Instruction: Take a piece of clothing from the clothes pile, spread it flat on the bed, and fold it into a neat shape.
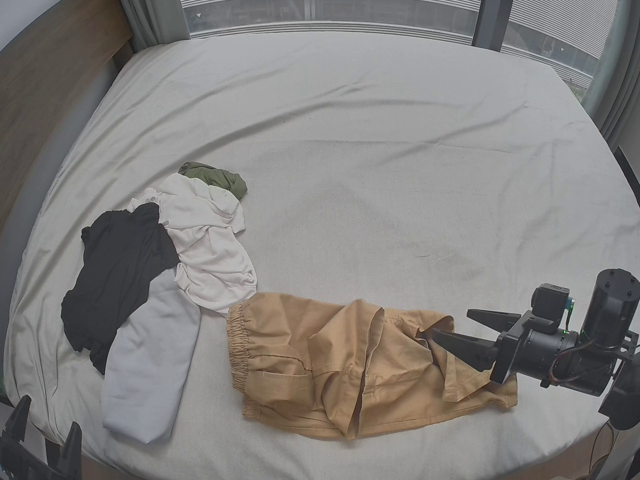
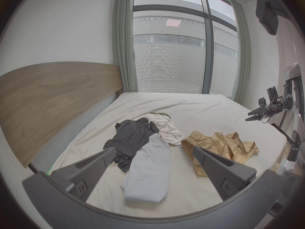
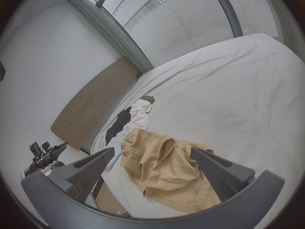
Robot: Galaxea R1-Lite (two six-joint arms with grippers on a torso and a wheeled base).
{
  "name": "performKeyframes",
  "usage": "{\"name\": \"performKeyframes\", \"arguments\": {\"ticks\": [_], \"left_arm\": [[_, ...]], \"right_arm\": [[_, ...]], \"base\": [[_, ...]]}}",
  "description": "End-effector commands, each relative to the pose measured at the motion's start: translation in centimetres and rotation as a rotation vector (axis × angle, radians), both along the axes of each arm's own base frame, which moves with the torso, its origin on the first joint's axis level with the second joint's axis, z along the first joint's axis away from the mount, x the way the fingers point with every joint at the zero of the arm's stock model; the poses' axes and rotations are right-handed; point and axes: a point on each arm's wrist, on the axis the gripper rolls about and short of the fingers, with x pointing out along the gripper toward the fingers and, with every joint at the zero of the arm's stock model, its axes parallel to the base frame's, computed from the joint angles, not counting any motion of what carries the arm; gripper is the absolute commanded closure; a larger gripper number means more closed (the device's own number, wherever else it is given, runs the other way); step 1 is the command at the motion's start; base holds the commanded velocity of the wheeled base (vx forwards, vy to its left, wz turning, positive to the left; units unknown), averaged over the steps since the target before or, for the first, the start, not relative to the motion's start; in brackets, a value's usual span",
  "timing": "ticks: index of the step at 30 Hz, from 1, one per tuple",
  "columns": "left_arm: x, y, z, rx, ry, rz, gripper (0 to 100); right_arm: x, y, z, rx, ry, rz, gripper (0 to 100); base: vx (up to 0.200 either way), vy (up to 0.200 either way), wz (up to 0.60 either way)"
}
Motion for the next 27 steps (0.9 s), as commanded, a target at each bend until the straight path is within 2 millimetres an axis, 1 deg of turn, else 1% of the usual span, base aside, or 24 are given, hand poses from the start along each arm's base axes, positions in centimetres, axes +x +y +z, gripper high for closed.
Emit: {"name": "performKeyframes", "arguments": {"ticks": [1, 5, 7, 10, 12, 13, 15, 17, 19, 25, 27], "left_arm": [[0.0, 0.0, -0.5, 0.000, 0.003, 0.001, 0], [0.0, 0.0, -0.5, 0.002, 0.001, 0.001, 0], [0.0, 0.0, -0.5, 0.000, 0.003, -0.001, 0], [0.0, 0.0, -0.5, 0.000, 0.001, -0.001, 0], [0.0, 0.0, -0.5, 0.000, 0.001, -0.001, 0], [0.0, 0.0, -0.5, 0.000, 0.003, -0.001, 0], [0.0, 0.0, -0.5, 0.000, 0.003, -0.001, 0], [0.0, 0.0, -0.5, 0.000, 0.003, -0.001, 0], [0.0, 0.0, -0.5, -0.002, 0.003, -0.001, 0], [0.0, 0.0, -0.5, -0.002, 0.003, -0.001, 0], [0.0, 0.0, -0.5, -0.002, 0.003, -0.001, 0]], "right_arm": [[1.2, 0.8, -1.6, -0.024, 0.064, 0.036, 0], [1.9, 1.4, -2.0, -0.022, 0.063, 0.051, 0], [2.7, 2.4, -2.6, -0.020, 0.051, 0.068, 0], [3.2, 3.1, -3.3, -0.022, 0.050, 0.077, 0], [3.2, 3.1, -3.3, -0.022, 0.050, 0.077, 0], [3.7, 3.8, -4.3, -0.038, 0.073, 0.087, 0], [4.1, 4.1, -4.6, -0.042, 0.080, 0.088, 0], [4.2, 4.2, -4.7, -0.043, 0.081, 0.091, 0], [4.9, 4.9, -4.9, -0.041, 0.074, 0.096, 0], [5.6, 6.0, -5.0, -0.038, 0.067, 0.107, 0], [6.2, 6.4, -5.5, -0.044, 0.075, 0.107, 0]], "base": [[0.000, 0.000, 0.00], [0.000, 0.000, 0.00], [0.000, 0.000, 0.00], [0.000, 0.000, 0.00], [0.000, 0.000, 0.00], [0.000, 0.000, 0.00], [0.000, 0.000, 0.00], [0.000, 0.000, 0.00], [0.000, 0.000, 0.00], [0.000, 0.000, 0.00], [0.000, 0.000, 0.00]]}}
